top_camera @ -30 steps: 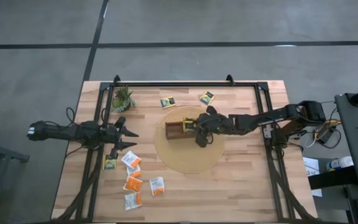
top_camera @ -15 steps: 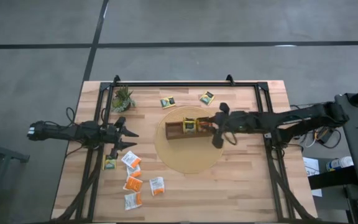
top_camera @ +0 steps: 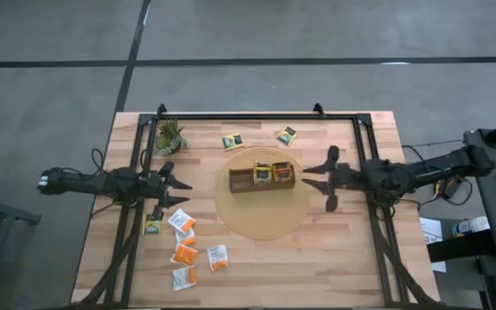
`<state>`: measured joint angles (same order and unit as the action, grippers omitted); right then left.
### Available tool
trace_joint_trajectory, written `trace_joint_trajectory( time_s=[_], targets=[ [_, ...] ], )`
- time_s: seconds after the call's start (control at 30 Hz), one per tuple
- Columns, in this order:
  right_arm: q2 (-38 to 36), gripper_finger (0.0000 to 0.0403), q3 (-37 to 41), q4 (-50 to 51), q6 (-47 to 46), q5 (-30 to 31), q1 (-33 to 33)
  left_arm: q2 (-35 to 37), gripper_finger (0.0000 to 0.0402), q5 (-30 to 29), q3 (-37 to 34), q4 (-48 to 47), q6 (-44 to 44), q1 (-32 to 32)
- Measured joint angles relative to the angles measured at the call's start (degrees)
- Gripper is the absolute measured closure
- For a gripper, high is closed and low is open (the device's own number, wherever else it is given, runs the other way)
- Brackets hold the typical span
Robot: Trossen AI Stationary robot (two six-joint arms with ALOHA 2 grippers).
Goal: Pick & Place Tea
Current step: Put the yellow tea bag into the left section of the wooden organizer
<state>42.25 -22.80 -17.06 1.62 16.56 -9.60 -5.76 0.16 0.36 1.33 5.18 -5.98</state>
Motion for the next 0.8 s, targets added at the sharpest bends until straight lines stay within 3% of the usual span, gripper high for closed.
trace_joint_trajectory(
  time_s=[0.2,0.37,0.5,0.63,0.8],
  targets=[
    [-14.4,0.0270,6.9,-1.6,-0.4,-0.5,0.0,0.0,0.0235,0.0,0.0,0.0,0.0,0.0],
    [-29.0,0.0266,11.7,-0.9,0.3,-8.2,0.0,0.0,0.0235,0.0,0.0,0.0,0.1,0.0],
    [-41.0,0.0269,13.9,4.3,0.5,-10.9,0.0,0.0,0.0235,0.0,0.0,0.0,1.2,0.0],
    [-41.9,0.0275,15.3,5.4,0.9,-11.2,0.0,0.0,0.0235,0.0,0.0,0.0,1.3,0.0],
    [-40.5,0.0280,22.2,-6.7,2.6,-8.7,0.1,-0.2,0.0235,0.1,0.0,0.6,1.6,0.0]
  ],
)
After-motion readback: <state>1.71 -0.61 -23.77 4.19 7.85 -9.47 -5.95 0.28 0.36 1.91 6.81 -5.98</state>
